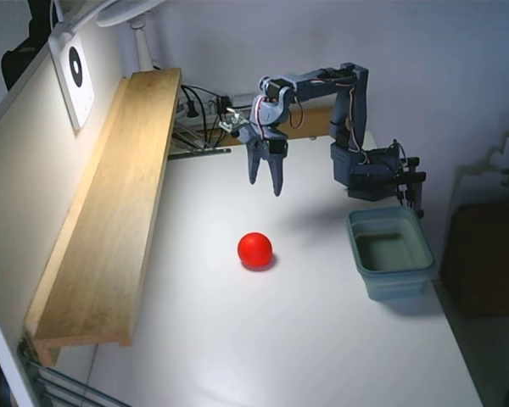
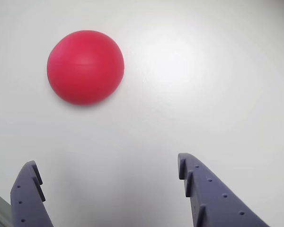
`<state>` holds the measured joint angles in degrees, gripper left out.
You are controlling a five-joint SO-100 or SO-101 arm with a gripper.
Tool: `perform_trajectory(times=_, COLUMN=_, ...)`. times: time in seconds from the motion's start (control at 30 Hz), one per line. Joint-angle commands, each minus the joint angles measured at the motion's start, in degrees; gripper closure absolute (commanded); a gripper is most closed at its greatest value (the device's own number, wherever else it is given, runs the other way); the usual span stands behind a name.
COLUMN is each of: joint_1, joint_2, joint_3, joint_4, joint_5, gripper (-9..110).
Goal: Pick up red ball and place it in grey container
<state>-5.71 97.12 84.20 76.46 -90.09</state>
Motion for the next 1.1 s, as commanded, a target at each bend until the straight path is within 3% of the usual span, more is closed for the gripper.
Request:
perform_trajectory(times=0.0, joint_1=-1.23, joint_2=3.58, joint_3=2.75, joint_4=-2.71, joint_5=0.09, gripper=63)
perform_trajectory(times=1.07, joint_1=-1.23, joint_2=4.52, joint_3=26.35, joint_4=-25.38, joint_5=0.09, gripper=63)
